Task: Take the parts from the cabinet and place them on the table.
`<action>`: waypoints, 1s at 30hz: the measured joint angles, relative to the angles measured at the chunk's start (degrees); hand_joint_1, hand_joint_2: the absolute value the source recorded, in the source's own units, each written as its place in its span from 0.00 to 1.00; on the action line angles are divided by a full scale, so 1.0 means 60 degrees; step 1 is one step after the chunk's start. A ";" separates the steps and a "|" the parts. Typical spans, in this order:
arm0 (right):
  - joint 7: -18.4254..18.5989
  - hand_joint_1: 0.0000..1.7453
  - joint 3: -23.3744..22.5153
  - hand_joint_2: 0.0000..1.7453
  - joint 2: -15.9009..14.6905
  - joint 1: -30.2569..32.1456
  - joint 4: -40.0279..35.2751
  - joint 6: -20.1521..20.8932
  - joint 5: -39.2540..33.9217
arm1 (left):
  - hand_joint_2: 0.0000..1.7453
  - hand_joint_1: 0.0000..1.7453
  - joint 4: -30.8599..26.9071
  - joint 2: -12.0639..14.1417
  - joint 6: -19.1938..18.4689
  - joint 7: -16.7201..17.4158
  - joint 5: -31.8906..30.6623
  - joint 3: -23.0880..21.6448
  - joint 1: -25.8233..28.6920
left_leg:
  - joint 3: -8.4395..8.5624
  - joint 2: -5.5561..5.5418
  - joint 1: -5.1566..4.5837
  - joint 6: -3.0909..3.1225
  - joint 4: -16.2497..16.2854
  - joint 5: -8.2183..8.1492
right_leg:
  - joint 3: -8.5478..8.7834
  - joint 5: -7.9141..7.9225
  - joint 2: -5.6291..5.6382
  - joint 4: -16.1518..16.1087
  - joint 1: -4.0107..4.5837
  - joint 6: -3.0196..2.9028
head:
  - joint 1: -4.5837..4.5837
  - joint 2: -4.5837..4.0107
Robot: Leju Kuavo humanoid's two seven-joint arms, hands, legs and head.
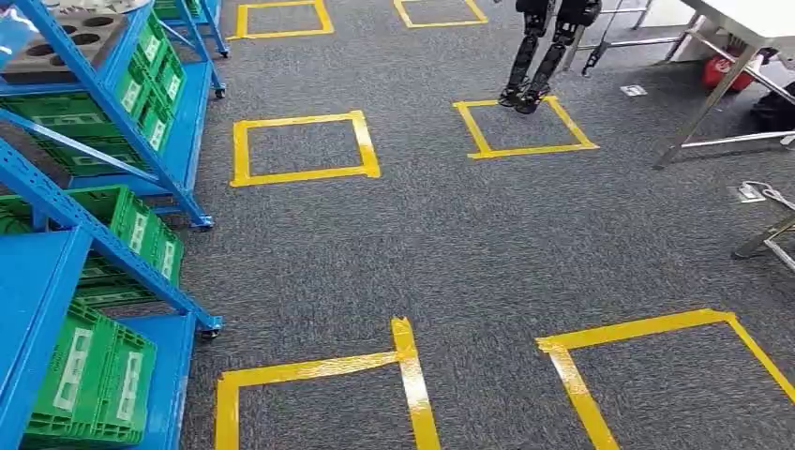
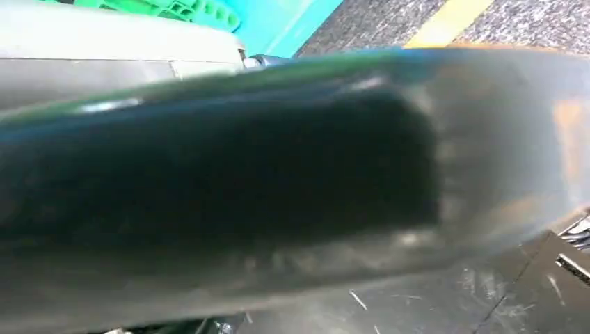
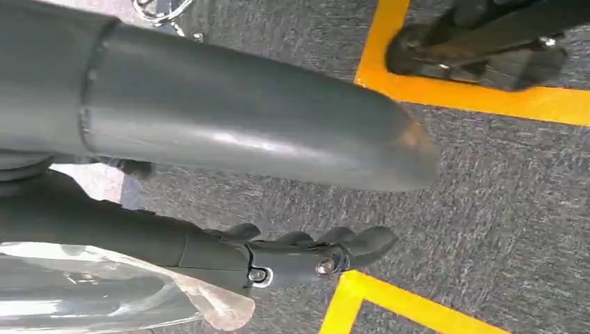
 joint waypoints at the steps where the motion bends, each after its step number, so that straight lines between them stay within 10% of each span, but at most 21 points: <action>1: 0.0000 0.00 0.0000 0.00 -0.0007 0.0002 -0.0004 -0.0004 0.0000 | 0.00 0.00 0.0000 -0.0004 0.0000 0.0000 0.0000 0.0000 -0.0002 | 0.0029 -0.0039 0.0027 -0.0060 0.0037 -0.0039 | 0.0336 0.0499 0.0000 -0.0790 -0.0044 0.0034 | 0.0000 0.0000; 2: 0.0000 0.00 -0.0004 0.00 -0.0007 -0.0001 -0.0004 -0.0004 0.0000 | 0.00 0.00 0.0000 -0.0004 0.0000 0.0000 0.0000 0.0000 -0.0003 | 0.0055 -0.0070 0.0061 -0.0160 0.0110 -0.0106 | 0.0771 0.1021 0.0002 -0.1768 -0.0096 0.0082 | 0.0007 0.0000; 3: 0.0000 0.00 -0.0004 0.00 0.0000 -0.0007 0.0000 0.0000 0.0000 | 0.00 0.00 0.0000 0.0011 0.0000 0.0000 0.0000 0.0000 -0.0002 | 0.0026 -0.0090 0.0039 -0.0256 0.0166 -0.0164 | 0.0958 0.0876 0.0070 -0.2098 -0.0103 0.0162 | 0.0036 0.0000; 9: -0.0011 0.00 -0.0004 0.00 0.0004 0.0001 0.0007 0.0000 0.0007 | 0.00 0.00 0.0000 0.0029 -0.0004 0.0000 0.0011 0.0000 -0.0018 | -0.0147 -0.0098 0.0069 -0.0492 0.0561 -0.0411 | 0.1040 0.0854 0.0067 -0.2177 -0.0038 -0.0370 | -0.0040 0.0000; 12: -0.0011 0.00 -0.0004 0.00 0.0004 -0.0009 0.0007 0.0000 0.0011 | 0.00 0.00 0.0000 0.0033 -0.0007 0.0000 0.0011 0.0000 -0.0033 | -0.1268 -0.0091 0.0069 -0.0511 0.2858 -0.1434 | 0.1076 0.0788 0.0023 -0.2177 0.0038 -0.0502 | -0.0073 0.0000; 14: -0.0011 0.00 -0.0004 0.00 0.0004 0.0003 0.0007 0.0000 0.0011 | 0.00 0.00 0.0000 0.0036 -0.0007 0.0007 0.0011 0.0000 -0.0014 | -0.1680 -0.0092 0.0063 -0.0455 0.3498 -0.1425 | 0.1140 0.0734 0.0008 -0.2176 0.0093 -0.0537 | -0.0069 0.0000; 18: -0.0007 0.00 -0.0004 0.00 0.0004 0.0001 0.0007 0.0000 0.0007 | 0.00 0.00 0.0003 0.0051 0.0000 0.0015 0.0007 0.0000 -0.0007 | -0.0569 -0.0068 -0.0042 -0.0196 0.0857 0.0170 | 0.1278 0.0519 0.0010 -0.2205 0.0113 -0.0476 | -0.0073 0.0000; 24: 0.0015 0.00 -0.0004 0.00 0.0004 -0.0032 0.0011 -0.0007 0.0004 | 0.00 0.00 0.0004 0.0058 0.0029 0.0015 -0.0036 0.0004 0.0043 | -0.0089 -0.0103 -0.0058 -0.0091 0.0274 -0.0143 | 0.1413 0.0374 -0.0015 -0.1944 0.0090 -0.0156 | -0.0105 -0.0003; 28: 0.0015 0.00 -0.0004 0.00 0.0004 -0.0069 0.0007 -0.0018 0.0007 | 0.00 0.00 0.0004 0.0015 0.0040 0.0011 -0.0047 0.0004 0.0010 | -0.0003 -0.0102 -0.0068 0.0036 0.0275 -0.0275 | -0.0126 -0.0679 0.0004 0.0514 0.0103 -0.0074 | -0.0058 0.0000; 30: -0.0033 0.00 -0.0004 0.00 0.0004 -0.0003 0.0011 -0.0018 0.0011 | 0.00 0.00 0.0004 0.0015 0.0018 0.0004 -0.0051 0.0004 0.0034 | 0.0139 -0.0128 -0.0064 0.0025 0.0275 -0.0383 | -0.0393 -0.0225 0.0005 0.0437 0.0101 -0.0051 | -0.0040 0.0000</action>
